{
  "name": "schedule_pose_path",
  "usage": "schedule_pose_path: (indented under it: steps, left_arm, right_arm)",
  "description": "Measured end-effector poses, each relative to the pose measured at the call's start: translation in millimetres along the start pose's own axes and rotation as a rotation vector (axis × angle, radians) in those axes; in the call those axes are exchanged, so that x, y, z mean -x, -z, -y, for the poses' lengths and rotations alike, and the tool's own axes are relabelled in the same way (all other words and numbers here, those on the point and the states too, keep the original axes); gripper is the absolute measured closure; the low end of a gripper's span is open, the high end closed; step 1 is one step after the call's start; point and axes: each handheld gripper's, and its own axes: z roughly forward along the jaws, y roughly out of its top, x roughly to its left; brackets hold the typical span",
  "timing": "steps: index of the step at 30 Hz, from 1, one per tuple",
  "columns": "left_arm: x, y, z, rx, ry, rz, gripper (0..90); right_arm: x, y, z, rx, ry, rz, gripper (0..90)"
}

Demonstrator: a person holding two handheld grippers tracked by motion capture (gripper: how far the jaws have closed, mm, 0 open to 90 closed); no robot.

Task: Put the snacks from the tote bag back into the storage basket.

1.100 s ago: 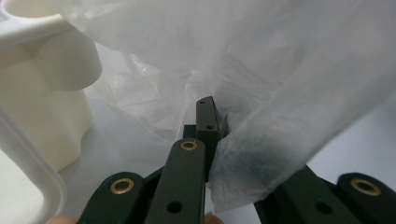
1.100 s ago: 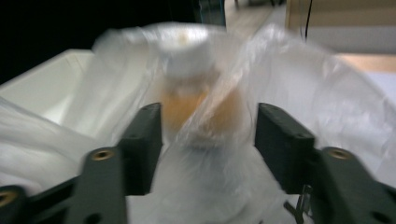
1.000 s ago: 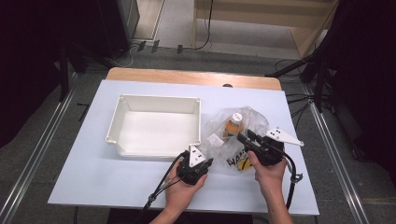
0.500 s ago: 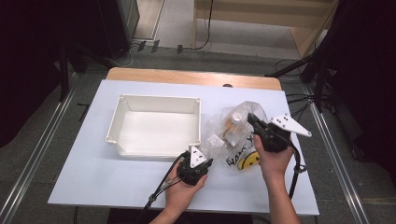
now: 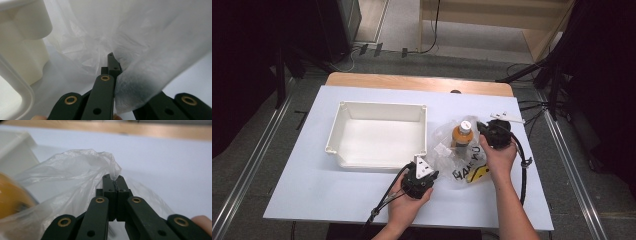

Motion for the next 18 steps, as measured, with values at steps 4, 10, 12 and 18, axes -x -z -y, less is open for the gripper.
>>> schedule_pose_path:
  steps: [4,10,12,18]
  left_arm:
    - [-2.5,0.0,-0.4,-0.008,0.013,0.014,90.0]
    - [-7.3,6.1,1.0,0.049,0.038,0.107,63.9]
    - [-9.2,10.4,1.9,0.081,0.046,0.136,52.8]
    - [-9.5,31.2,3.7,0.151,0.059,0.131,24.4]
  right_arm:
    - [8.0,-17.9,23.4,-0.139,0.003,0.074,90.0]
    - [13.5,-7.3,29.7,-0.082,-0.055,0.032,70.1]
    - [10.1,2.8,29.5,-0.037,-0.051,0.027,62.7]
    - [4.9,28.7,39.6,0.071,-0.045,0.041,51.1]
